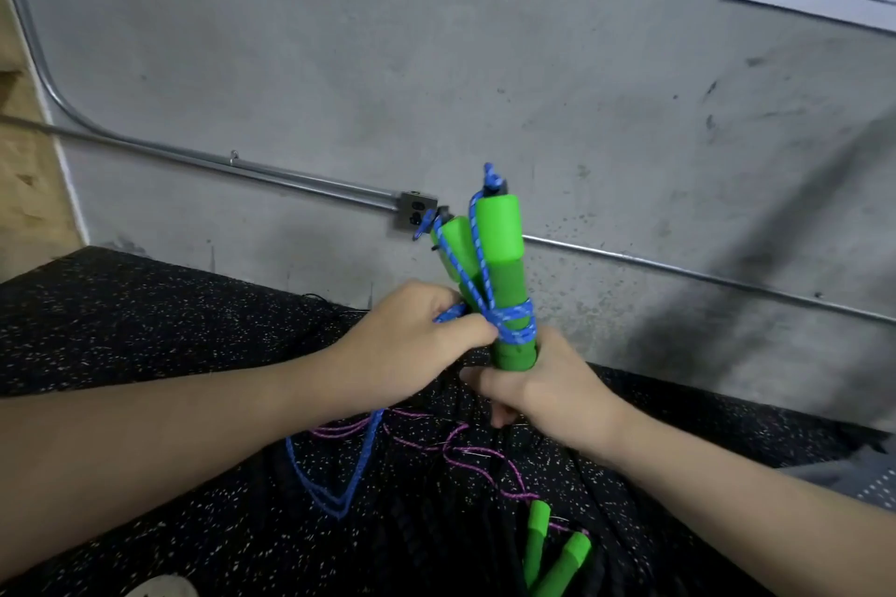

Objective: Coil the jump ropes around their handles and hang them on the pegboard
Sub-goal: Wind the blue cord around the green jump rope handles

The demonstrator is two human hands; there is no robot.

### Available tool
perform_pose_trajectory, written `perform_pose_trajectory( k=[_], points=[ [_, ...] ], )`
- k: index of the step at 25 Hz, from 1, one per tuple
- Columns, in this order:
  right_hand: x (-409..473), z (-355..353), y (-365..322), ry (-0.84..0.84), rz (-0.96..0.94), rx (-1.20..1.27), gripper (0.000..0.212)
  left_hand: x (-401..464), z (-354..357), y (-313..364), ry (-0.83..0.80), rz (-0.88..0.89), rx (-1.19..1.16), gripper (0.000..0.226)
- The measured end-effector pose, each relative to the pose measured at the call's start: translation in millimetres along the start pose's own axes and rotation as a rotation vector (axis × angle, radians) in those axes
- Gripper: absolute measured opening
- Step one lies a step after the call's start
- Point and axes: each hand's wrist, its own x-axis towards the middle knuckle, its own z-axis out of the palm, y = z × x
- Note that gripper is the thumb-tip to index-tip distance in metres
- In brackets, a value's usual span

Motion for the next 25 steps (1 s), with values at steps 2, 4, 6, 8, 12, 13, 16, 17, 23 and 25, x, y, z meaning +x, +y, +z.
perform_pose_trajectory(
  k=[2, 4, 6, 8, 12, 13, 16, 17, 23, 25],
  points=[
    [0.2, 3.9, 4.6, 0.049, -0.039, -0.207, 0.024, -4.9, 5.4, 3.8, -0.023, -0.005, 0.013, 0.057],
    [0.0, 6.4, 1.1, 0.014, -0.038, -0.359, 0.052, -7.9, 10.3, 3.4, 0.028, -0.007, -0.005, 0.046],
    [1.3, 0.7, -7.3, -0.099, 0.017, -0.362, 0.073, -7.1, 9.4, 2.6, 0.089, -0.001, -0.030, 0.038],
    [1.5, -9.5, -13.9, -0.231, 0.063, -0.115, 0.060, -5.7, 5.9, 6.2, 0.041, 0.017, -0.106, 0.037],
    [-3.1, -11.4, -17.2, -0.364, 0.207, 0.435, 0.027, -1.7, 3.4, 9.5, -0.048, 0.064, -0.196, 0.036],
    [-1.9, -10.2, -16.1, -0.322, 0.198, 0.396, 0.023, 1.1, 3.3, 5.3, -0.021, 0.028, -0.164, 0.044],
    [4.4, -10.9, -13.3, -0.075, 0.141, 0.205, 0.019, 8.3, 0.0, -4.9, 0.060, -0.069, -0.053, 0.075],
    [6.4, -10.6, -12.4, -0.013, 0.117, 0.172, 0.020, 10.7, -1.9, -8.7, 0.073, -0.051, -0.084, 0.074],
    [13.8, -2.7, -6.7, 0.147, -0.008, 0.104, 0.027, 12.5, 2.4, -5.5, 0.160, 0.074, -0.254, 0.024],
    [11.4, -14.1, -9.1, -0.074, 0.074, 0.302, 0.028, 12.1, 0.8, -5.7, 0.136, 0.108, -0.326, 0.025]
  ],
)
